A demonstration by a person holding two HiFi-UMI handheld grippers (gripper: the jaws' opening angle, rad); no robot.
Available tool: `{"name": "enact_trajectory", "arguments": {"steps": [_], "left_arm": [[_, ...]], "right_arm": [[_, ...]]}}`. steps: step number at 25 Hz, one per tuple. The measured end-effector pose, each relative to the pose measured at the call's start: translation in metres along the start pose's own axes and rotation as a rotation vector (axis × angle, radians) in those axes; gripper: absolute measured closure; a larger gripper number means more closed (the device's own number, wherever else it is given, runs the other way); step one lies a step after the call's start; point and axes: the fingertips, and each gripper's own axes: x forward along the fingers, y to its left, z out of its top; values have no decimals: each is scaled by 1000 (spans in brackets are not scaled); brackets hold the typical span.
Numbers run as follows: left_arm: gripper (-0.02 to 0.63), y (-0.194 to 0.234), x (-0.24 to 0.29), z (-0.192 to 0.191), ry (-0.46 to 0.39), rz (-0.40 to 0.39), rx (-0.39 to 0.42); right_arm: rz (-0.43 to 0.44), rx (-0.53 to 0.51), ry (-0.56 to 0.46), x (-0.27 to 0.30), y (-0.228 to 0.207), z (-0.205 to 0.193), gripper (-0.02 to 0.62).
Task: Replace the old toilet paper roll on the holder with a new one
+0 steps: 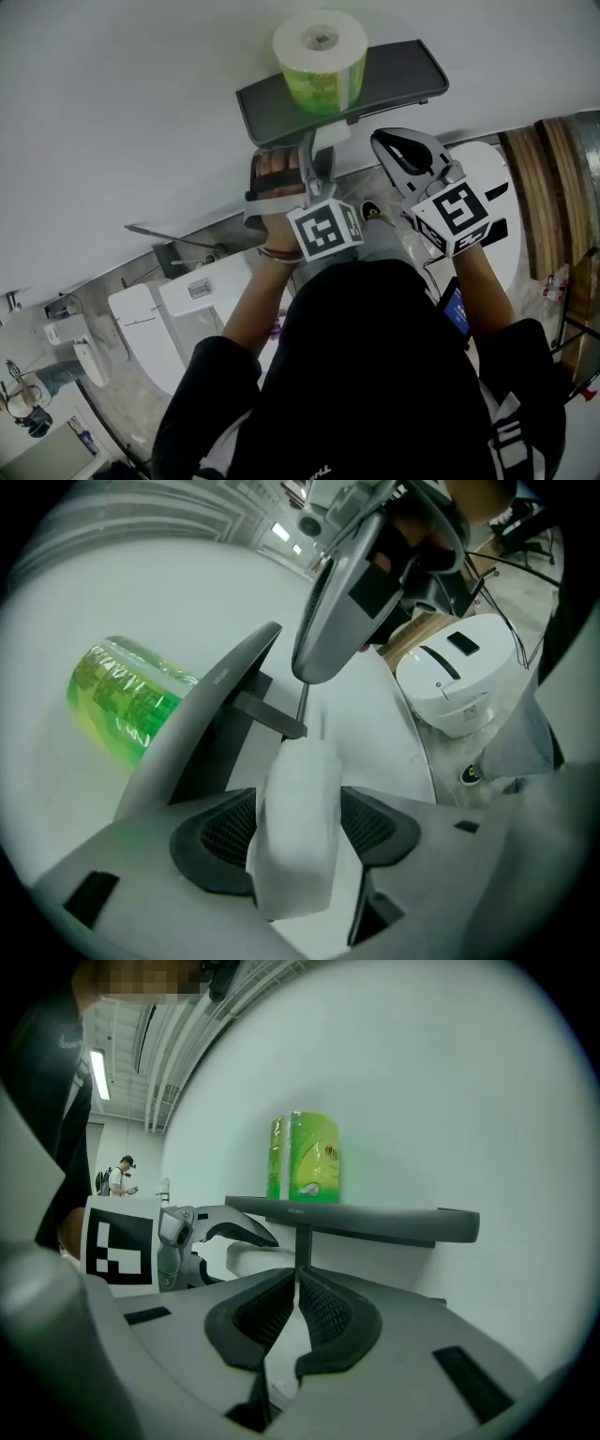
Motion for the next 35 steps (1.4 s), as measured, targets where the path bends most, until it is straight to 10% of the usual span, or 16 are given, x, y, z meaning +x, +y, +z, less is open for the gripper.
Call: {"name": "enact_trajectory", "arguments": {"steps": [20,35], "left_arm": [[362,2,4,-13,81,42,118],[362,19,-25,-74,186,97,13]], "right_arm": [[49,7,0,17,-4,-1,568],[78,0,-2,21,-2,0,568]]}}
